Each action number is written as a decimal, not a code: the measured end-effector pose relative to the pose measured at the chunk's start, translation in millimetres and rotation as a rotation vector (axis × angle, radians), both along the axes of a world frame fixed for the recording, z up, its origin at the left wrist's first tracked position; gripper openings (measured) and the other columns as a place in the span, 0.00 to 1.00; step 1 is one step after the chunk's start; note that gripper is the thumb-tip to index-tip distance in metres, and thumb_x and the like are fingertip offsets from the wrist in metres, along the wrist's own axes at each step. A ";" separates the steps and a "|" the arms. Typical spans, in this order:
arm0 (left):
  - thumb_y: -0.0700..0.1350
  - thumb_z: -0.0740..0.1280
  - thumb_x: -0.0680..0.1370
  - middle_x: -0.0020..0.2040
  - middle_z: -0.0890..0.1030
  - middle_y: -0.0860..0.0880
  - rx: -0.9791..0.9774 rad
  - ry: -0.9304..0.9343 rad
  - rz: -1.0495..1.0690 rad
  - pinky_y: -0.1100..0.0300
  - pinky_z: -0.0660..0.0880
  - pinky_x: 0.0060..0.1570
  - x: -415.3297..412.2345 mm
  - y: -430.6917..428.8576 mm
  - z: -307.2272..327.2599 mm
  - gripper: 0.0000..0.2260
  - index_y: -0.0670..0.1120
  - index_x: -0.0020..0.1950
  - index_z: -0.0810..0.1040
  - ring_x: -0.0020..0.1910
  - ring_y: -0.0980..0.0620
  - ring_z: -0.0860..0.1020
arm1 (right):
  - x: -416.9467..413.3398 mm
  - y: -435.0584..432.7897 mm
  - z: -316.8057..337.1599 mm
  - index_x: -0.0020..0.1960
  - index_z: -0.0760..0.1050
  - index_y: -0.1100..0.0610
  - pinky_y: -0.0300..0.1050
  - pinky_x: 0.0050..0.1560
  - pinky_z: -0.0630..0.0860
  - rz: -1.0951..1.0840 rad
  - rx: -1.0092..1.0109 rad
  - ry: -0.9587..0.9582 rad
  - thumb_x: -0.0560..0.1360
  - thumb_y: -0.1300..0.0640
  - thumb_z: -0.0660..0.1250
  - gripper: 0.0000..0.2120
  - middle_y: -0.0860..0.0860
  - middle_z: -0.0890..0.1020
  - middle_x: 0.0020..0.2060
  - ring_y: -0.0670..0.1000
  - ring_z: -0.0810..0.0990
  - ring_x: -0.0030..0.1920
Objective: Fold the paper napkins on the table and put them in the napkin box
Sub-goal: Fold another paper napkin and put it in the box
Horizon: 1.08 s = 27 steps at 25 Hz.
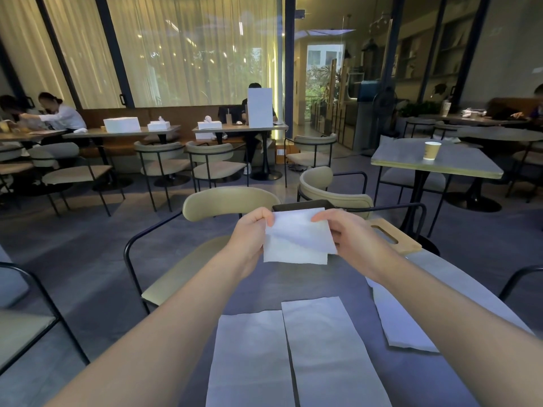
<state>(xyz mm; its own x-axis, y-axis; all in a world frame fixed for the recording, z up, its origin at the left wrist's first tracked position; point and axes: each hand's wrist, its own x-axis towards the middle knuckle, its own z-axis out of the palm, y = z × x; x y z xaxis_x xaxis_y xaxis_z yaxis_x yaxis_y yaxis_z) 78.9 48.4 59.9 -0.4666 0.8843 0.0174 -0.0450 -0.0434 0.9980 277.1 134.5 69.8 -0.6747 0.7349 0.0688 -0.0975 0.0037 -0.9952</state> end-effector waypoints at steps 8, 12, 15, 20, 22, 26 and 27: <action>0.40 0.62 0.79 0.47 0.79 0.44 0.039 0.171 0.094 0.53 0.74 0.46 3.2 10.3 10.9 0.11 0.48 0.44 0.83 0.45 0.47 0.75 | -9.7 23.9 2.5 0.49 0.89 0.53 0.53 0.61 0.80 -0.266 0.275 -0.188 0.79 0.63 0.70 0.10 0.60 0.86 0.53 0.59 0.82 0.52; 0.41 0.69 0.78 0.34 0.72 0.49 0.018 0.531 0.085 0.58 0.68 0.40 -3.8 26.4 7.6 0.05 0.49 0.45 0.84 0.36 0.52 0.70 | -15.9 44.8 7.1 0.46 0.89 0.49 0.43 0.49 0.76 -0.307 0.351 -0.259 0.80 0.61 0.70 0.11 0.64 0.83 0.52 0.53 0.78 0.48; 0.42 0.70 0.78 0.33 0.75 0.54 -0.011 0.622 0.124 0.59 0.70 0.38 -6.6 42.2 12.3 0.05 0.50 0.44 0.83 0.34 0.55 0.73 | -22.9 64.0 7.5 0.44 0.86 0.47 0.35 0.37 0.70 -0.354 0.423 -0.298 0.81 0.61 0.69 0.12 0.62 0.77 0.44 0.51 0.73 0.41; 0.46 0.69 0.77 0.44 0.84 0.52 -0.133 0.781 0.139 0.56 0.77 0.43 -15.7 76.5 9.4 0.08 0.56 0.40 0.81 0.45 0.50 0.80 | -40.6 108.5 -8.2 0.44 0.85 0.48 0.41 0.36 0.70 -0.438 0.508 -0.413 0.81 0.60 0.69 0.11 0.59 0.86 0.49 0.51 0.77 0.42; 0.45 0.67 0.77 0.46 0.85 0.53 -0.194 0.859 0.128 0.51 0.80 0.52 -19.2 85.4 6.3 0.10 0.58 0.39 0.79 0.52 0.47 0.80 | -47.1 118.8 -11.1 0.43 0.84 0.48 0.42 0.37 0.73 -0.448 0.530 -0.460 0.80 0.59 0.69 0.10 0.53 0.85 0.47 0.51 0.78 0.44; 0.41 0.61 0.78 0.47 0.85 0.52 -0.285 1.007 0.083 0.49 0.77 0.56 -22.7 91.9 -3.2 0.13 0.53 0.43 0.83 0.60 0.45 0.73 | -58.3 128.8 -19.5 0.44 0.86 0.60 0.57 0.55 0.84 -0.454 0.632 -0.687 0.76 0.61 0.66 0.10 0.59 0.88 0.47 0.62 0.84 0.53; 0.41 0.60 0.78 0.48 0.85 0.51 -0.300 1.045 0.071 0.49 0.76 0.56 -22.9 92.8 -5.4 0.13 0.50 0.44 0.84 0.60 0.44 0.71 | -59.6 128.6 -21.3 0.46 0.85 0.61 0.59 0.55 0.83 -0.452 0.659 -0.727 0.74 0.62 0.64 0.11 0.61 0.87 0.49 0.64 0.83 0.54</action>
